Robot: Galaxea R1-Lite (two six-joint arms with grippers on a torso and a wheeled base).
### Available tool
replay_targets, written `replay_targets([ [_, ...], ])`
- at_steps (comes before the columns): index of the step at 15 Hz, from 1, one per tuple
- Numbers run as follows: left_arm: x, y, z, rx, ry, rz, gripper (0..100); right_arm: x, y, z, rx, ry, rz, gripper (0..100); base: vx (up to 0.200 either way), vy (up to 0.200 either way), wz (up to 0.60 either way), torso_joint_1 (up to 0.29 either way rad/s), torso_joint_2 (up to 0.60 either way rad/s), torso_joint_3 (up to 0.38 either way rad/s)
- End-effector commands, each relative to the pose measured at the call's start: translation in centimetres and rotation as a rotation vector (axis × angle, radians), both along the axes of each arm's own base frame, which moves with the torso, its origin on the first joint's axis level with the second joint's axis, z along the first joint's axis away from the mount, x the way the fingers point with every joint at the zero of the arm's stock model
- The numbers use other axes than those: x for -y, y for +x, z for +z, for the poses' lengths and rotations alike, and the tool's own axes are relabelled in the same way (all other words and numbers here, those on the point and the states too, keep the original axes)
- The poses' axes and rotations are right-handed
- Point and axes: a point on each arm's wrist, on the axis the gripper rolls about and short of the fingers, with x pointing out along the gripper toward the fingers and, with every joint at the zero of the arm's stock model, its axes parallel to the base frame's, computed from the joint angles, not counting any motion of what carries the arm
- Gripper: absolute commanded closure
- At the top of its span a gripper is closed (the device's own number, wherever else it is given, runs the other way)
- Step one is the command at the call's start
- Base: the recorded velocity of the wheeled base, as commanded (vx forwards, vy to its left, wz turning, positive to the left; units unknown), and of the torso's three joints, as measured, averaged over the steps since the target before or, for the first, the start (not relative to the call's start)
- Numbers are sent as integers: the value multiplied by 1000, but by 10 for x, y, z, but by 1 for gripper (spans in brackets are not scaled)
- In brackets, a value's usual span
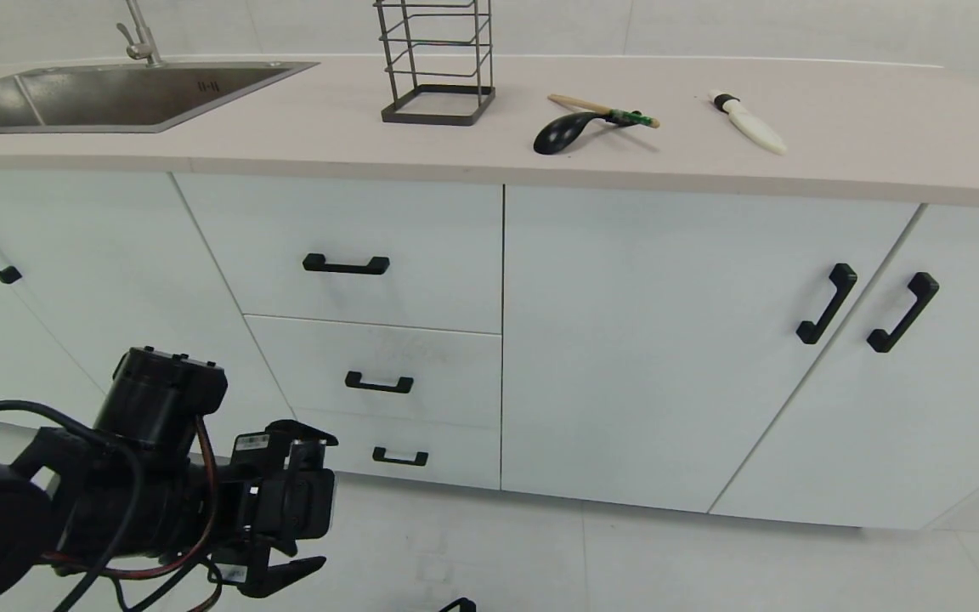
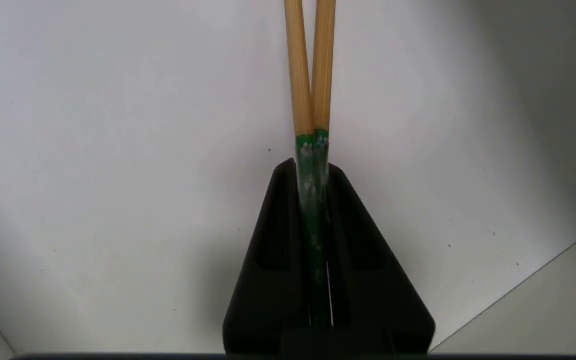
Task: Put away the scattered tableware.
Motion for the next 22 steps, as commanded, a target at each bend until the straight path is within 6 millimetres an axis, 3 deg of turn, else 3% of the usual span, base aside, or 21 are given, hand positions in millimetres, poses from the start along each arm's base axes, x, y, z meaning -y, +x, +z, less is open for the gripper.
replay_targets([
  [1,-1,8,-12,-46,19,17,0,0,0,0,-1,-1,1,100,0,0,0,0,0,0],
  [11,1,56,-45,45,47,114,0,0,0,0,-1,-1,1,100,0,0,0,0,0,0],
  [12,4,76,-49,93,32,121,0,0,0,0,-1,-1,1,100,0,0,0,0,0,0],
  [16,7,115,-73,108,31,140,0,0,0,0,-1,-1,1,100,0,0,0,0,0,0],
  [22,12,150,-86,137,24,147,0,0,0,0,-1,-1,1,100,0,0,0,0,0,0],
])
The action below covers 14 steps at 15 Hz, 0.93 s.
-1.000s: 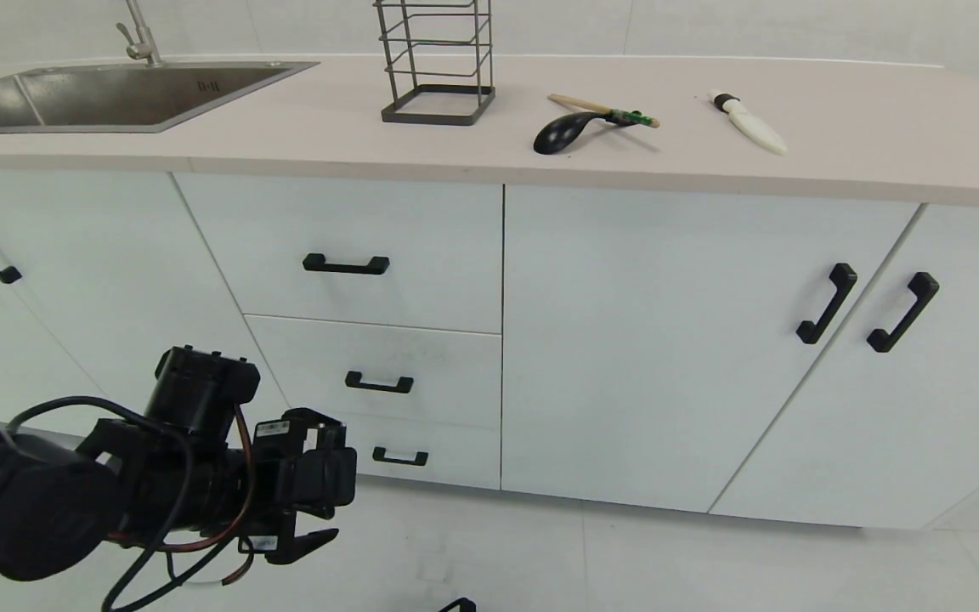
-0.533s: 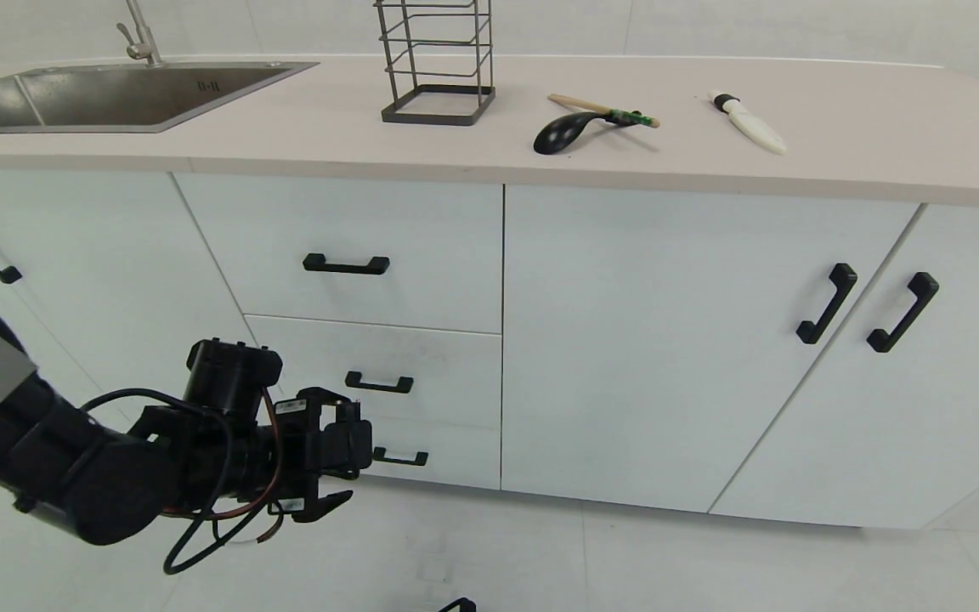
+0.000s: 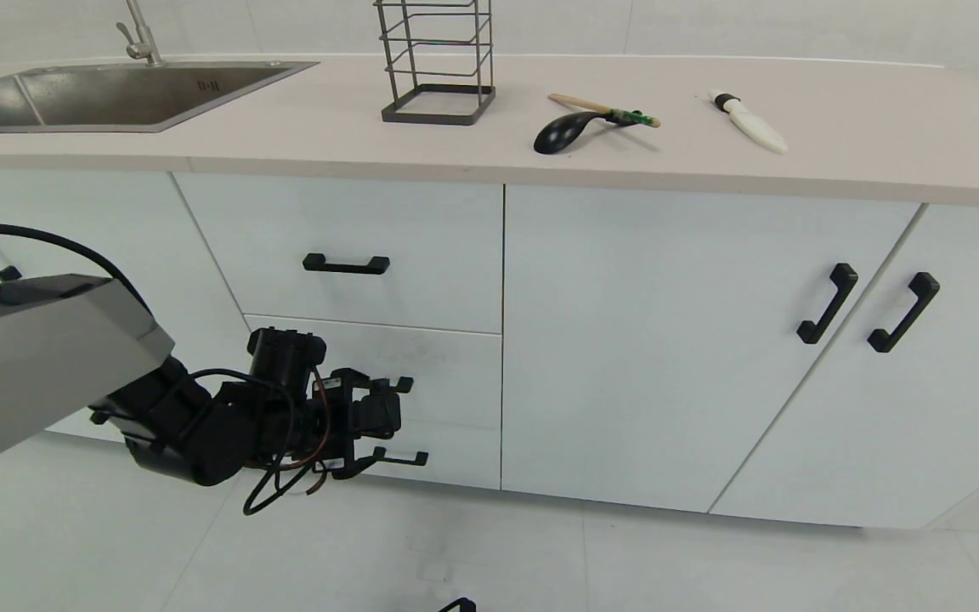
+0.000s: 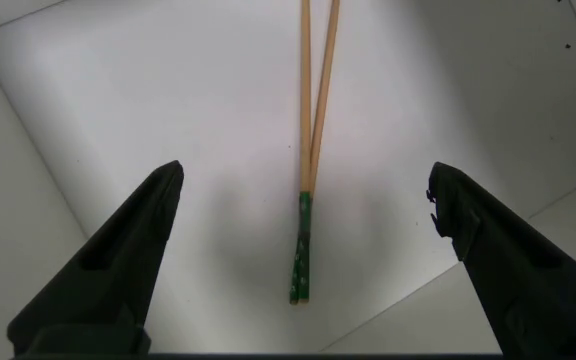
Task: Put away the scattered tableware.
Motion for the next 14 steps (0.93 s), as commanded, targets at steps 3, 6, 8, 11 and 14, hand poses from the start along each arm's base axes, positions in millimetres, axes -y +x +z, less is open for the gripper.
replay_targets([
  [3,5,27,-13,19,-6,-1,0,0,0,0,-1,0,1,100,0,0,0,0,0,0],
  [6,7,31,-19,17,-2,-11,0,0,0,0,-1,0,1,100,0,0,0,0,0,0],
  [8,9,33,-28,2,-2,-13,0,0,0,0,-1,0,1,100,0,0,0,0,0,0],
  [11,12,39,-36,2,-3,-15,0,0,0,0,-1,0,1,100,0,0,0,0,0,0],
  [14,11,37,-43,-25,3,-16,0,0,0,0,-1,0,1,100,0,0,0,0,0,0],
])
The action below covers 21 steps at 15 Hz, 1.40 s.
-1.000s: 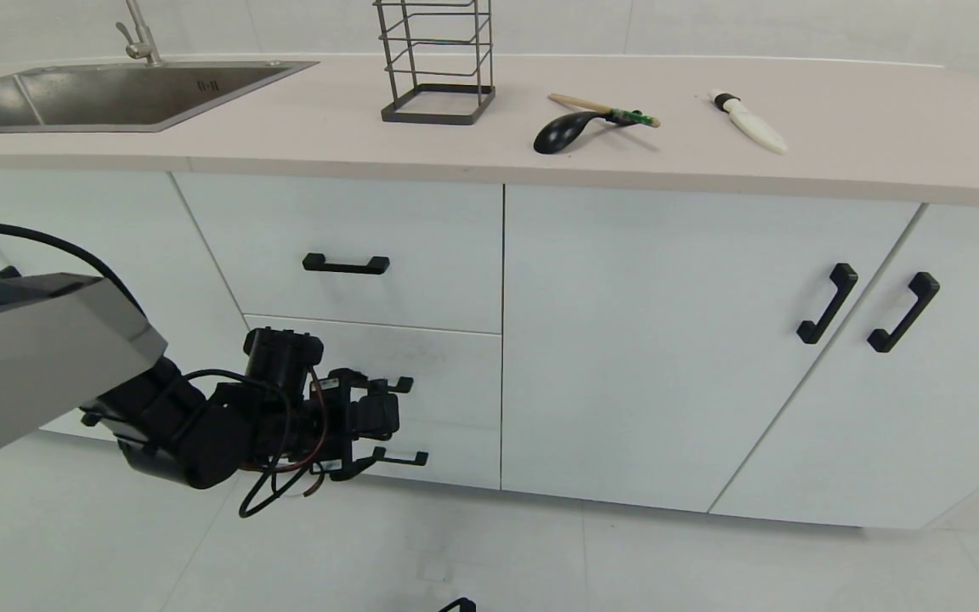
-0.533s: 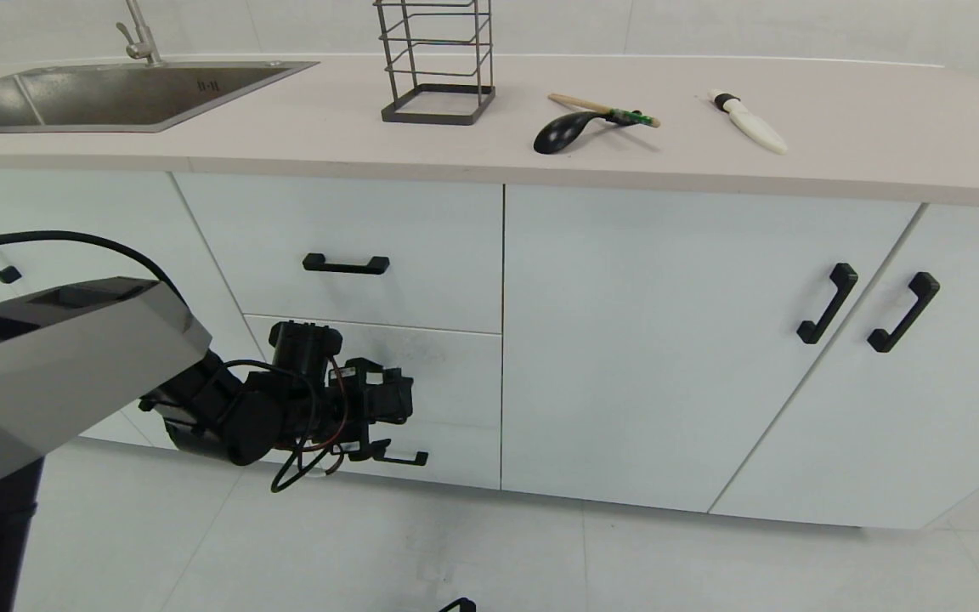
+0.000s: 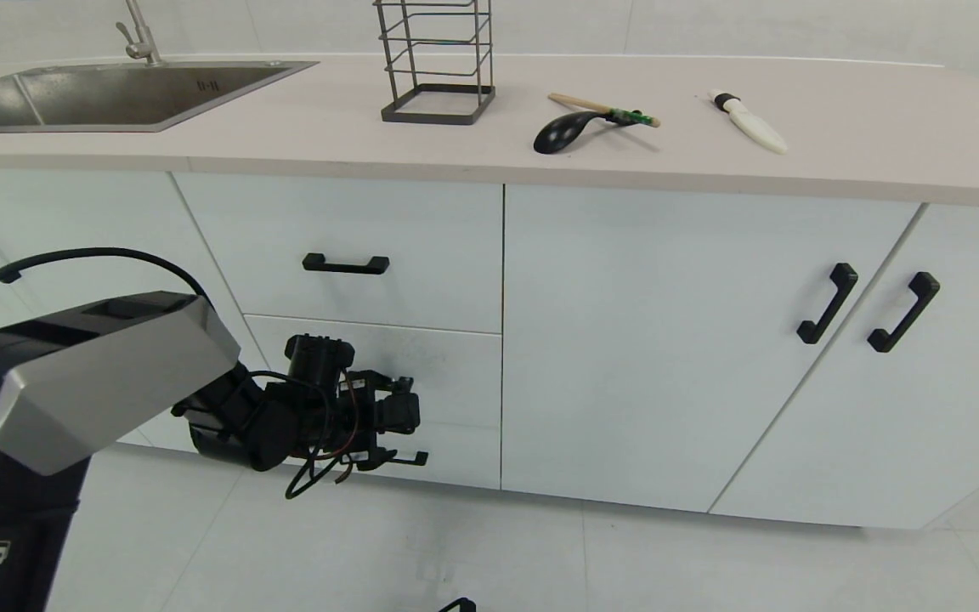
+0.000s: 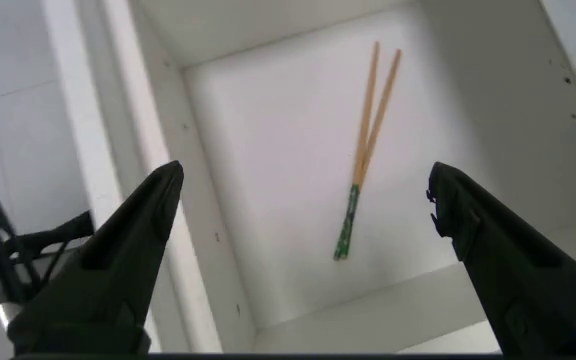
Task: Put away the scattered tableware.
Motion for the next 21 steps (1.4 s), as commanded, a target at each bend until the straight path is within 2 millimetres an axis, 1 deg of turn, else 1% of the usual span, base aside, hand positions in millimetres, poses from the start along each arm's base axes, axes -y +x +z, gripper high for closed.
replay_targets([
  [1,-1,-7,-8,-42,8,-2,0,0,0,0,-1,-1,1,100,0,0,0,0,0,0],
  [2,-4,-18,-11,-75,6,4,0,0,0,0,-1,-1,1,100,0,0,0,0,0,0],
  [3,-8,-25,-9,-92,3,18,0,0,0,0,-1,-1,1,100,0,0,0,0,0,0],
  [6,-11,-34,3,-78,-3,18,0,0,0,0,-1,-1,1,100,0,0,0,0,0,0],
  [8,-13,-39,4,-88,0,22,0,0,0,0,-1,-1,1,100,0,0,0,0,0,0],
  [10,-14,-50,8,-100,3,17,0,0,0,0,-1,-1,1,100,0,0,0,0,0,0],
  [12,-16,-65,17,-101,4,7,0,0,0,0,-1,-1,1,100,0,0,0,0,0,0],
  [15,-19,-94,42,-69,-3,-12,0,0,0,0,-1,-1,1,100,0,0,0,0,0,0],
  [16,-16,-118,56,-44,-13,-44,0,0,0,0,-1,-1,1,100,0,0,0,0,0,0],
  [17,-12,-138,65,-28,-22,-79,0,0,0,0,-1,-1,1,100,0,0,0,0,0,0],
  [18,-10,-147,71,-12,-35,-91,0,0,0,0,-1,-1,1,100,0,0,0,0,0,0],
  [19,-2,-160,84,25,-86,-102,0,0,0,0,-1,-1,1,100,0,0,0,0,0,0],
  [20,4,-162,91,42,-121,-107,0,0,0,0,-1,-1,1,100,0,0,0,0,0,0],
  [21,11,-165,93,39,-153,-115,0,0,0,0,-1,-1,1,100,0,0,0,0,0,0],
])
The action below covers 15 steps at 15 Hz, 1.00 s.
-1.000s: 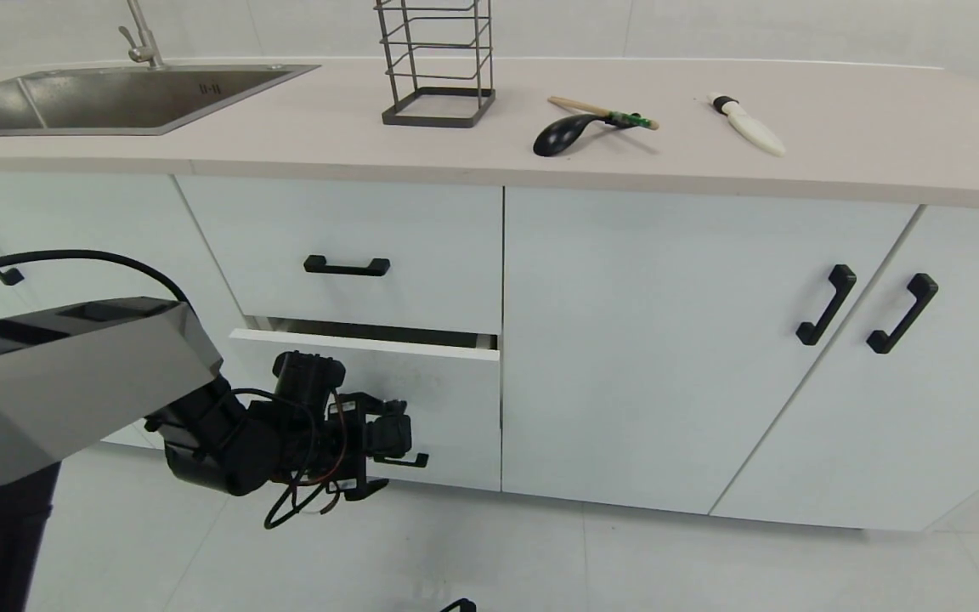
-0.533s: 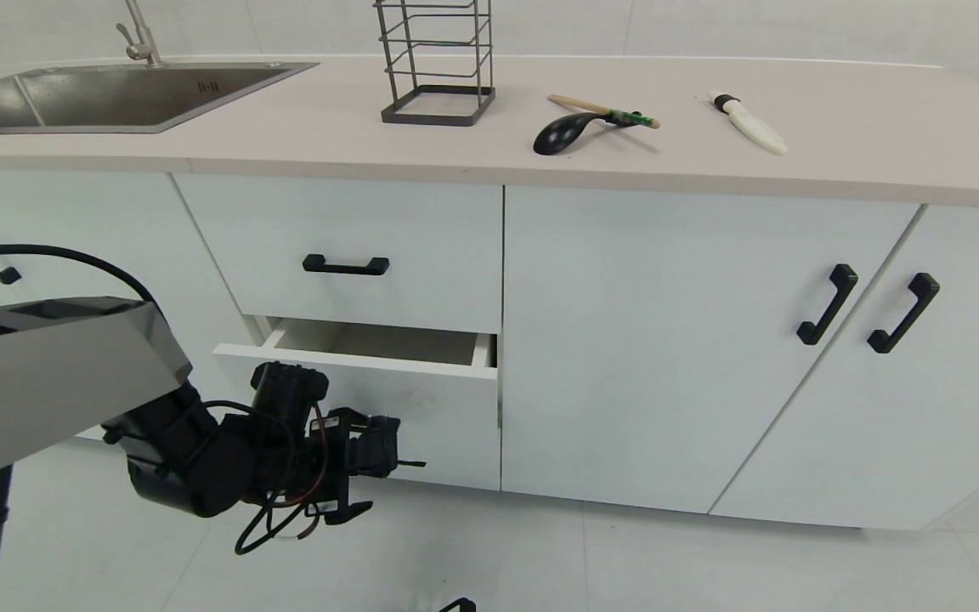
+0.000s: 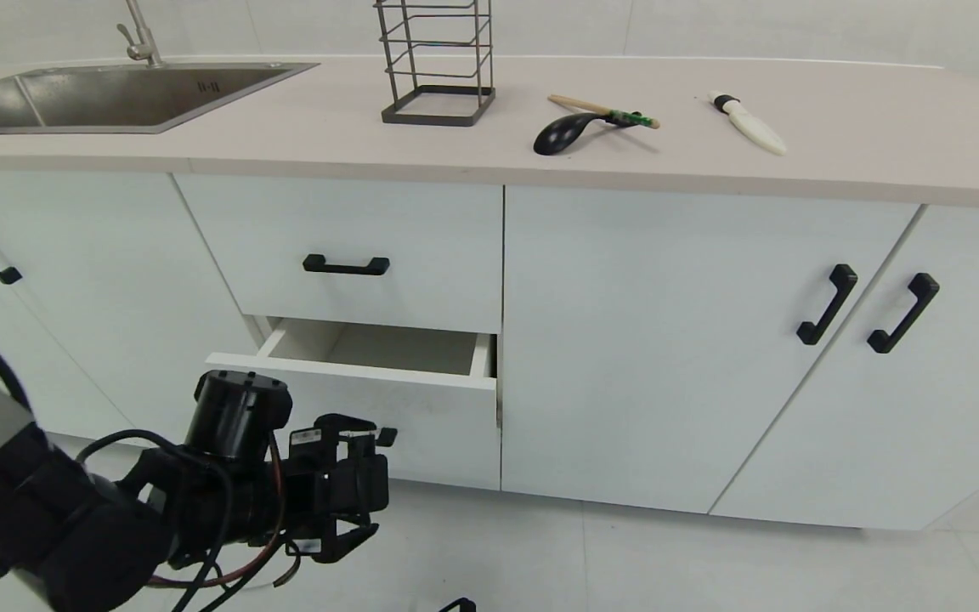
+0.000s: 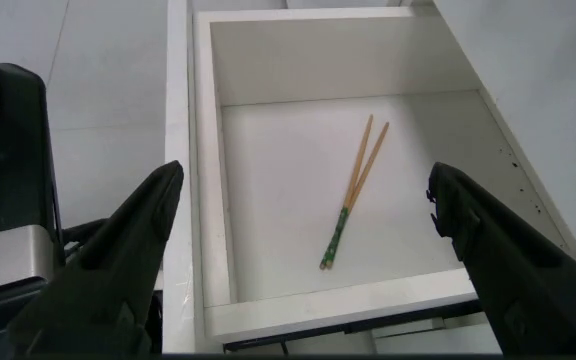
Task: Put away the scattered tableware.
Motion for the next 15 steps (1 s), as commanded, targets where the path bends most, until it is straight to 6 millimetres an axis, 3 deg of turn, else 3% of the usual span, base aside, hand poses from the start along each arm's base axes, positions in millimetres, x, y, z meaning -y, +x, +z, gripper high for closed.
replay_targets([
  [1,16,-21,23,61,-89,-48,0,0,0,0,-1,-1,1,100,0,0,0,0,0,0],
  [4,28,-8,27,106,-149,8,0,0,0,0,-1,-1,1,100,0,0,0,0,0,0],
  [8,43,33,15,116,-155,31,0,0,0,0,-1,-1,1,100,0,0,0,0,0,0],
  [11,40,66,0,112,-144,79,0,0,0,0,-1,-1,1,100,0,0,0,0,0,0],
  [15,41,74,-13,84,-140,67,0,0,0,0,-1,-1,1,100,0,0,0,0,0,0],
])
